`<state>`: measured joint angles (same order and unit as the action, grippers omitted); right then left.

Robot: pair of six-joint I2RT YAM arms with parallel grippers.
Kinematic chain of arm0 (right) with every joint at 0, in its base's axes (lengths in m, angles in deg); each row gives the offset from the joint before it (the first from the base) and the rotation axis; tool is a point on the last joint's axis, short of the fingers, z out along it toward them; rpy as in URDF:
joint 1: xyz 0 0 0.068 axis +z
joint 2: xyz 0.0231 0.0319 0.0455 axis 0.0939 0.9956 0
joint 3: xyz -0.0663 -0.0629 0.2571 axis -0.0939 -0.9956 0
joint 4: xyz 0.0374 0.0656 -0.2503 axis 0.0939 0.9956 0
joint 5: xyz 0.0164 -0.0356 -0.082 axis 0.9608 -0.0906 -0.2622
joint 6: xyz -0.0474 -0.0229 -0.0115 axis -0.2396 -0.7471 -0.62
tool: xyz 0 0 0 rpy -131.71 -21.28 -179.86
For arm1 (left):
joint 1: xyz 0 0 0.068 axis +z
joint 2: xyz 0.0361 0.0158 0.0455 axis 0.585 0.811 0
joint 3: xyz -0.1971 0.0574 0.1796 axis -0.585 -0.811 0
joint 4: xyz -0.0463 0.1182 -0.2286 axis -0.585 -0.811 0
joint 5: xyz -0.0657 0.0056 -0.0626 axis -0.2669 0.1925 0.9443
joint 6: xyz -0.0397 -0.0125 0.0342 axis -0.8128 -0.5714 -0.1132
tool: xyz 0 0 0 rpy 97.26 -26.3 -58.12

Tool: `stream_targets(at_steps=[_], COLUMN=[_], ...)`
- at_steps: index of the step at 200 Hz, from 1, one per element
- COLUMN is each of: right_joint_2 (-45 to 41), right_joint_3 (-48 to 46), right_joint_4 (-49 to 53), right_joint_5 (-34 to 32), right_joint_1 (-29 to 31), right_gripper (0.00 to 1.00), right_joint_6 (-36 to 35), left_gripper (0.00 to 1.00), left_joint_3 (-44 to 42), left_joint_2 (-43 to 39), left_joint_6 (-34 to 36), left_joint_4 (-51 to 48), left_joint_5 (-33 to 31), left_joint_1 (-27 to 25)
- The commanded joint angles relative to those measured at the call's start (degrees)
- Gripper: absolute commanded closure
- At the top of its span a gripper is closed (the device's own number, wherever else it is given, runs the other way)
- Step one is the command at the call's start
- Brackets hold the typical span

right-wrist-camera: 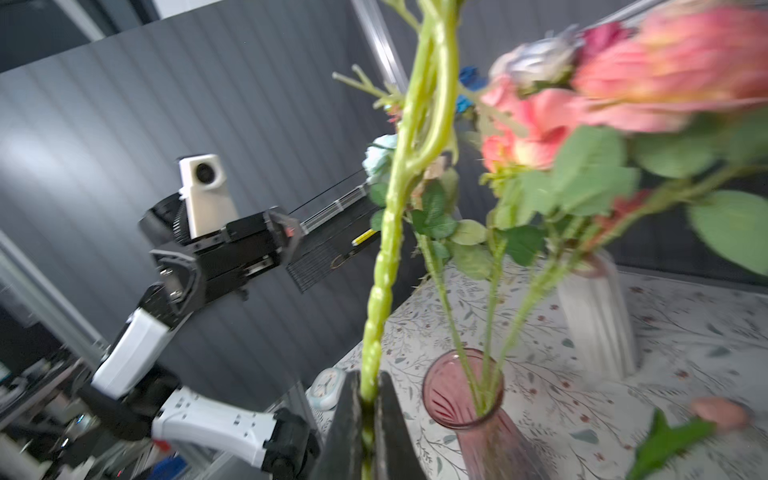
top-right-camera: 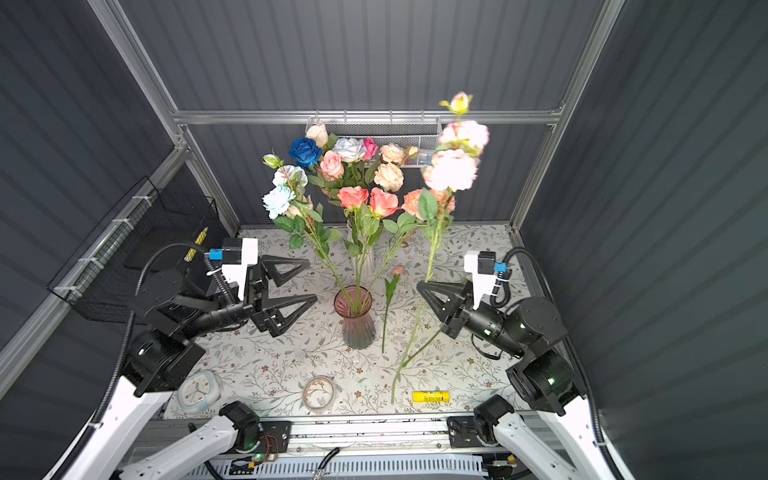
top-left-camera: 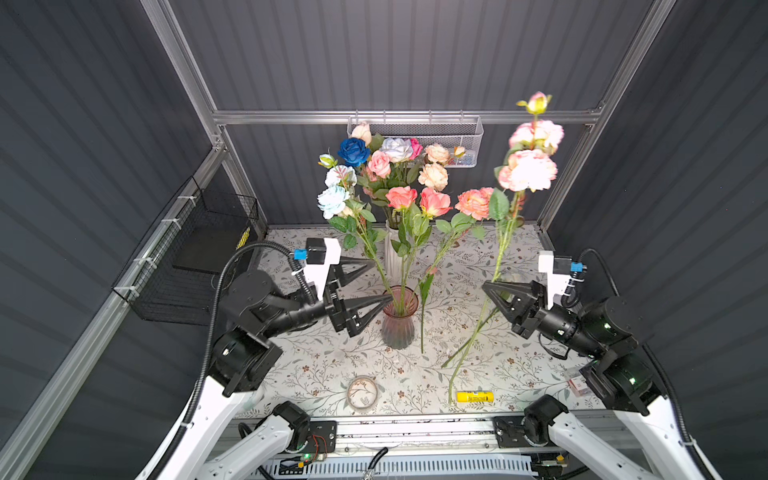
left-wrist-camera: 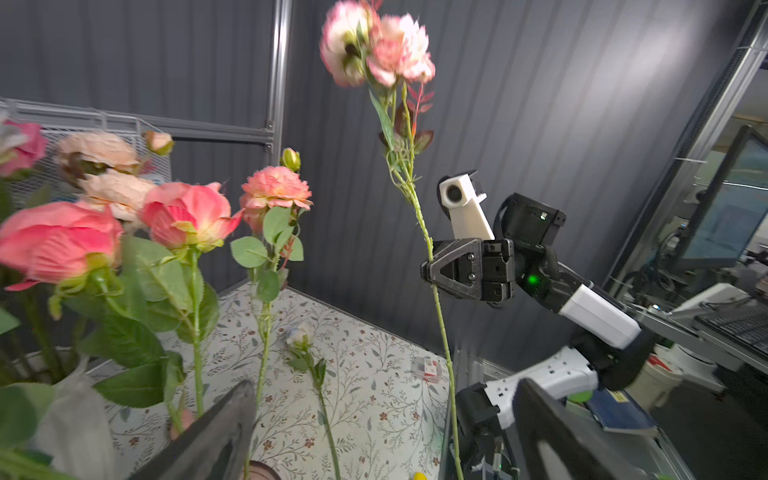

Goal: Arrange the flowers into the vase
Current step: 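Carry the pink rose spray over the pink vase while left gripper grasps its stem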

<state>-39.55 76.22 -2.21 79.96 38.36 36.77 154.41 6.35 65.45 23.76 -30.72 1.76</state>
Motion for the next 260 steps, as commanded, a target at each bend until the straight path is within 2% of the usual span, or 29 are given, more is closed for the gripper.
stream_targets(at_steps=[1, 32, 49, 79, 120, 135, 145, 182, 191, 199, 202, 211, 242, 260], right_joint_2=[3.80, 10.35, 13.65, 19.18, 24.01, 25.12, 25.69, 25.48, 24.97, 24.24, 23.90, 22.46, 15.84, 11.89], right_joint_3=[4.13, 8.12, 9.56, 12.76, 15.76, 16.53, 16.84, 15.94, 15.37, 14.91, 14.66, 13.51, 10.11, 8.84], right_joint_4=[0.92, -1.63, -4.24, -6.08, -7.54, -7.21, -6.58, -5.40, -4.88, -4.00, -3.68, -3.14, -0.02, 1.46], right_joint_5=[-2.94, -9.19, -11.67, -13.04, -11.22, -11.28, -8.85, -9.40, -9.77, -10.07, -12.26, -14.03, -20.17, -23.04], right_joint_1=[8.78, 20.86, 24.59, 26.69, 27.26, 27.55, 27.58, 27.66, 27.67, 27.66, 27.67, 27.61, 27.56, 27.52], right_gripper=[1.00, 1.00, 1.00, 1.00, 1.00, 1.00, 1.00, 1.00, 0.95, 0.83, 0.79, 0.71, 0.64, 0.63], right_joint_6=[-6.96, -12.05, -13.61, -14.12, -13.39, -13.35, -13.26, -13.04, -13.29, -13.48, -13.64, -14.13, -15.78, -16.45], left_gripper=[0.04, 0.04, 0.10, 0.16, 0.31, 0.44, 0.54, 1.00, 1.00, 1.00, 1.00, 1.00, 1.00, 1.00], left_joint_3=[1.89, 1.13, 1.35, 1.10, 1.23, 2.05, 2.49, 4.53, 5.56, 6.87, 7.41, 9.09, 17.65, 21.48], left_joint_2=[3.08, 5.45, 6.47, 7.36, 7.94, 8.32, 8.37, 8.66, 8.76, 8.92, 8.98, 9.12, 10.77, 12.77], left_joint_6=[-3.66, -10.25, -11.81, -13.95, -13.80, -12.46, -11.78, -9.68, -8.26, -6.52, -5.74, -2.86, 8.35, 12.07], left_joint_4=[6.23, 17.57, 20.41, 23.46, 22.69, 20.85, 20.05, 18.62, 17.28, 15.47, 14.51, 11.78, 2.63, 0.91], left_joint_5=[10.18, 12.96, 13.67, 14.50, 14.39, 13.73, 13.28, 11.33, 10.53, 9.85, 9.52, 8.19, 2.45, 0.38], left_joint_1=[0.20, 0.25, 0.20, 0.20, 0.20, 0.20, 0.20, 0.20, 0.20, 0.20, 0.20, 0.20, 0.20, 0.20])
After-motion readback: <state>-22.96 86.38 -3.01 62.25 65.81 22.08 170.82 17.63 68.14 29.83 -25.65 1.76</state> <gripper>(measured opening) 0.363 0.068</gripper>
